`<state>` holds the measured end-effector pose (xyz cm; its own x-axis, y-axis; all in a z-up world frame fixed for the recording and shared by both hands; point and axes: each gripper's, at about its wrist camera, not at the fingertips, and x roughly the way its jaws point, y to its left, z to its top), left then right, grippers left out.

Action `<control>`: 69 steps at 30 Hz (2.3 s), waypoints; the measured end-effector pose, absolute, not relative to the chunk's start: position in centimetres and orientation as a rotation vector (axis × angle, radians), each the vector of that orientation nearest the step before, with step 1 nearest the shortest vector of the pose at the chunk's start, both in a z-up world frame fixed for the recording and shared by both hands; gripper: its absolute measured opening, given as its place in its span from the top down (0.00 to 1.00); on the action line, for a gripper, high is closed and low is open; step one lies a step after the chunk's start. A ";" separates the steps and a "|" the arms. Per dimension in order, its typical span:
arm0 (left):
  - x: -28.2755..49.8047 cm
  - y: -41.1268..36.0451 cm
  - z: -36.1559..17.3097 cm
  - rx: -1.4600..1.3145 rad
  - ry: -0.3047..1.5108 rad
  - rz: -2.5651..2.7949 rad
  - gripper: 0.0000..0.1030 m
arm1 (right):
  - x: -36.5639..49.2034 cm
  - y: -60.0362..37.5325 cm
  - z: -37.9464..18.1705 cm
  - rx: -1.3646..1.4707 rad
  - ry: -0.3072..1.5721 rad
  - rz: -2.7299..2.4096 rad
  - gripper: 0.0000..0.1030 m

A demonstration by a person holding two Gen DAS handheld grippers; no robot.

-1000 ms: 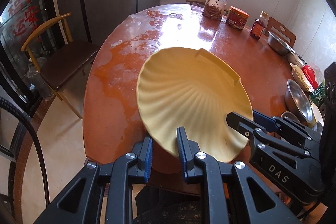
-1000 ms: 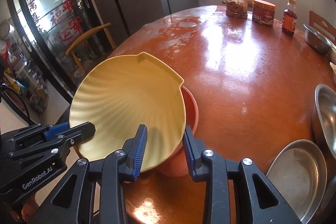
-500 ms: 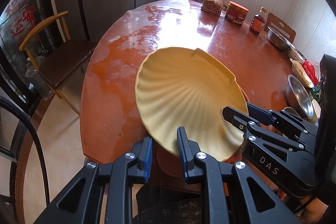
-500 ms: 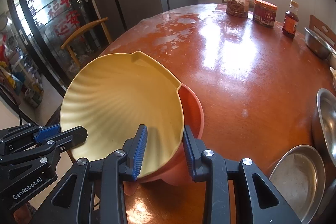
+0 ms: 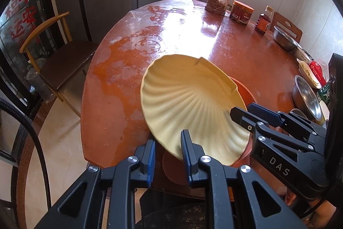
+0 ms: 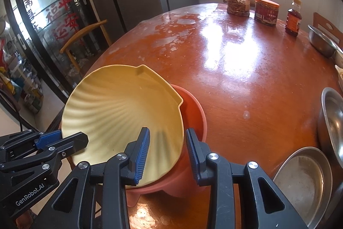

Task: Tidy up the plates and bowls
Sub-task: 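Carry the shell plate onto the pink plate and open the right tool, then withdraw the right tool and move it to the flat steel tray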

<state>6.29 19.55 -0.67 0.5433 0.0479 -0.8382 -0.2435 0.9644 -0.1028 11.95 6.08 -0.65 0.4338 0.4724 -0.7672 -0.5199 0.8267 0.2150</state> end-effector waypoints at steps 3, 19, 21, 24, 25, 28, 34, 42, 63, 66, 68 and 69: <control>6.3 19.6 -0.7 -0.217 0.984 0.175 0.78 | 11.9 5.8 -0.5 -0.045 0.936 0.619 0.63; 6.2 19.5 -0.1 -0.210 0.970 0.194 0.65 | 12.1 5.0 0.0 -0.015 0.931 0.624 0.59; 6.1 19.6 0.1 -0.210 0.962 0.197 0.63 | 11.8 5.1 0.0 -0.015 0.930 0.621 0.59; 5.9 19.7 0.5 -0.213 0.950 0.201 0.55 | 11.8 4.9 0.1 -0.007 0.930 0.619 0.58; 5.8 19.7 0.6 -0.215 0.946 0.203 0.53 | 11.8 4.7 0.2 -0.004 0.928 0.616 0.58; 5.5 19.8 1.1 -0.221 0.926 0.207 0.52 | 11.7 4.3 0.4 0.003 0.918 0.600 0.54; 5.1 19.7 2.0 -0.235 0.890 0.205 0.50 | 11.7 2.9 0.8 0.035 0.903 0.573 0.52; 4.7 18.5 2.9 -0.234 0.863 0.194 0.45 | 10.9 0.8 1.9 0.074 0.866 0.547 0.48; 5.5 9.9 4.4 -0.118 0.841 0.028 0.45 | 6.5 -8.2 4.4 0.191 0.771 0.424 0.43; 5.4 8.8 4.3 -0.107 0.838 0.002 0.45 | 5.8 -9.3 4.5 0.206 0.765 0.409 0.42; 5.5 8.0 4.3 -0.097 0.833 -0.014 0.45 | 5.2 -10.1 4.6 0.211 0.755 0.398 0.42; 5.5 7.7 4.2 -0.094 0.834 -0.018 0.44 | 4.9 -10.5 4.5 0.213 0.753 0.394 0.42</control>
